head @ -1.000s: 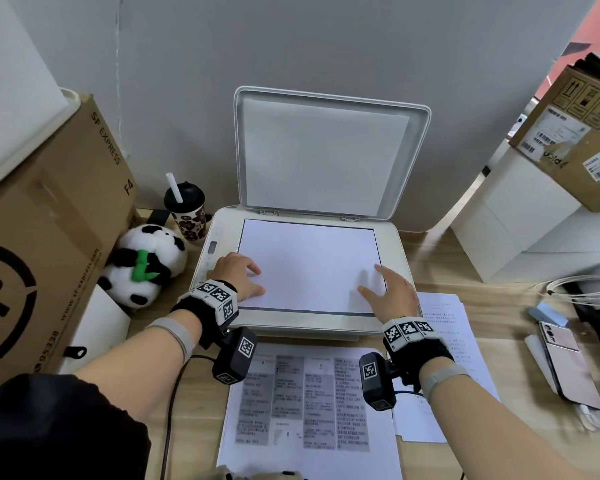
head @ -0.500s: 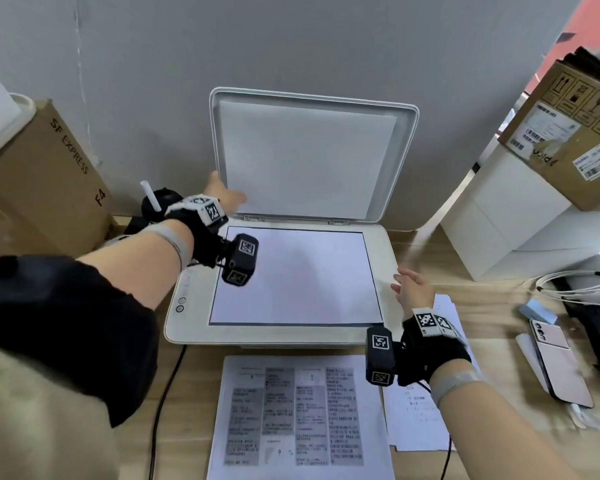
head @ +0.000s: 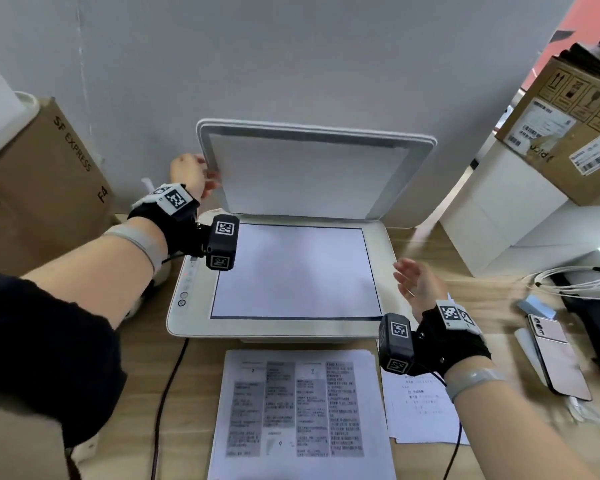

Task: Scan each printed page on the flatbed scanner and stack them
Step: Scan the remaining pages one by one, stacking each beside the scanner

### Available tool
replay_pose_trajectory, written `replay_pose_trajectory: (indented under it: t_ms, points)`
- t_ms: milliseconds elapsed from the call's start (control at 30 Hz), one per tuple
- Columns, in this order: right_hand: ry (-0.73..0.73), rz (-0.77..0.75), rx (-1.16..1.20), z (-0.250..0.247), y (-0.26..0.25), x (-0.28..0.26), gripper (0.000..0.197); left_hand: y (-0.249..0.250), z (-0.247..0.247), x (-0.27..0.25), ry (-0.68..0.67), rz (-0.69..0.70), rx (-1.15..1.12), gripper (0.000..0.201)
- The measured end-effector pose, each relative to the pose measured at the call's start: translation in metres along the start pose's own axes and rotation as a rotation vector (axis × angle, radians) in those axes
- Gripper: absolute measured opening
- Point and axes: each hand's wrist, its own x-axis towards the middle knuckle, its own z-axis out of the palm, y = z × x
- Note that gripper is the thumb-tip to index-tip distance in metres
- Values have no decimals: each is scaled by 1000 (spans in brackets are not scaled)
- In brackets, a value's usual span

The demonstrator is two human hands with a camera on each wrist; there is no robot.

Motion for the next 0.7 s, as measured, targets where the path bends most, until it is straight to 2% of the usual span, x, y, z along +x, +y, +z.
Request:
replay_pose_trajectory:
  t_ms: [100,200,267,367,433,533,600,700]
  points:
    - [27,-110,31,-3,-2,-8,38,-21,-22,-20,38,31,-13,56]
    - [63,-214,41,-3,-2,-15,46,-43,-41,-38,-43,7,-33,70]
    - [108,-252,57,-4,-3,-22,47,-57,-52,-48,-74,-16,70,74]
    - [172,-217,58,-6,3,-29,41,-81,-67,-55,-129,-63,163,75]
    - [248,-204,-71,-8,12,-30,39,-95,-73,-52,-143,-94,209,72]
    - [295,-195,-382,-16,30,-34,31,-109,-86,-45,-60,-99,310,56]
    - [281,-194,-508,-23,41,-35,25,-118,-96,-40,-17,-50,478,38]
    - [303,-201,-600,-31,55,-29,17,-129,-102,-47,-51,-34,711,25]
